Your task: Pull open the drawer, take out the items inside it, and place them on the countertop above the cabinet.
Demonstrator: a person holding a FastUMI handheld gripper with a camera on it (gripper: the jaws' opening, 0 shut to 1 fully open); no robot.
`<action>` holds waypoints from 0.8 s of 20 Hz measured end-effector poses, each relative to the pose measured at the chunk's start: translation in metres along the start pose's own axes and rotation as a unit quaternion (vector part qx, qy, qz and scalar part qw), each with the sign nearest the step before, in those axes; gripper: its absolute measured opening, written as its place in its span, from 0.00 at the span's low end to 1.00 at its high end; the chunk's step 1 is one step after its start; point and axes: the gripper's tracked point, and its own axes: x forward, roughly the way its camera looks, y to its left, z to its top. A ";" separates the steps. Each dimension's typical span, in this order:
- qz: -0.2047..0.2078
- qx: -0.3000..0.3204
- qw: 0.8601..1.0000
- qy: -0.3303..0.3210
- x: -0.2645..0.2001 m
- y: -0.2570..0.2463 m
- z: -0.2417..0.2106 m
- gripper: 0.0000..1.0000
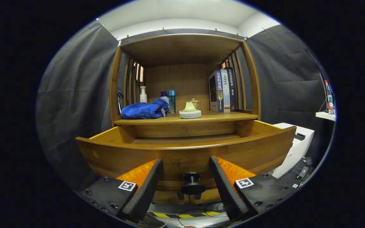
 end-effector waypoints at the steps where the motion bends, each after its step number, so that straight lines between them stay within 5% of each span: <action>1: -0.001 0.001 1.000 0.002 0.006 0.000 0.002 0.98; 16: -0.004 0.000 1.000 0.006 0.123 -0.010 0.018 0.98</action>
